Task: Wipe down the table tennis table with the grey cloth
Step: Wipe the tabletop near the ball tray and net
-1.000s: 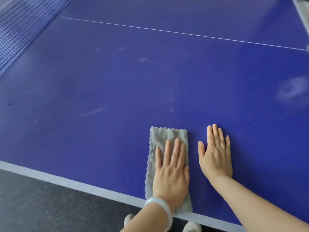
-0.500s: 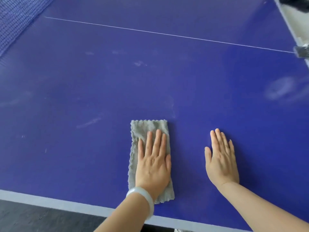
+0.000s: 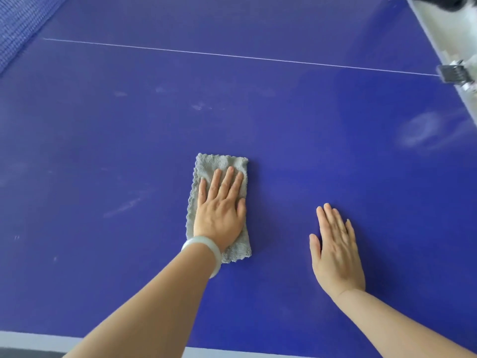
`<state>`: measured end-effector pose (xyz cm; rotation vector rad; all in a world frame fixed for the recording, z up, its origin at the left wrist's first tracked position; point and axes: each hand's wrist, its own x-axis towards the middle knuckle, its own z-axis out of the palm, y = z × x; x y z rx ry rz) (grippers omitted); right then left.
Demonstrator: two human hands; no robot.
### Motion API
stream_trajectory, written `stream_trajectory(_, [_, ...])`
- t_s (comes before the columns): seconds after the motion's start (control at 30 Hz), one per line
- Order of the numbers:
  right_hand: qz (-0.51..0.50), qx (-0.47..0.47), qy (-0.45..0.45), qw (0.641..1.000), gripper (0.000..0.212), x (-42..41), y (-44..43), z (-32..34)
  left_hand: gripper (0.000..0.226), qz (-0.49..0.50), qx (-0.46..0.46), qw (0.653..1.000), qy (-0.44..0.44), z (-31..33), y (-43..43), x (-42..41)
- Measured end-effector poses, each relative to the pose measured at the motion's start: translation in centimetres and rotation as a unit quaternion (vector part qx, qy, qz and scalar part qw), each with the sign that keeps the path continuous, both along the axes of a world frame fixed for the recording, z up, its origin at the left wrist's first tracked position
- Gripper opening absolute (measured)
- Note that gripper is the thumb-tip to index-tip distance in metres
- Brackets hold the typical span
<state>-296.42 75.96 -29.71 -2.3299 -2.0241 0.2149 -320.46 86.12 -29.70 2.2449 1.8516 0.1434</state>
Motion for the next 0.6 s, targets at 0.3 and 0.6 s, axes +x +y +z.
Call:
stream_trajectory(0.3, [-0.032,0.029,0.041,0.998,0.050,-0.8,1.0,1.5,0.064,0.002,-0.028,1.000,-0.001,0.5,0.0,0.2])
stream_trajectory(0.6, [-0.075,-0.005,0.057,0.996,0.058,0.1,18.1,2.2,0.061,-0.005,-0.036,0.999,-0.007,0.9,0.2,0.1])
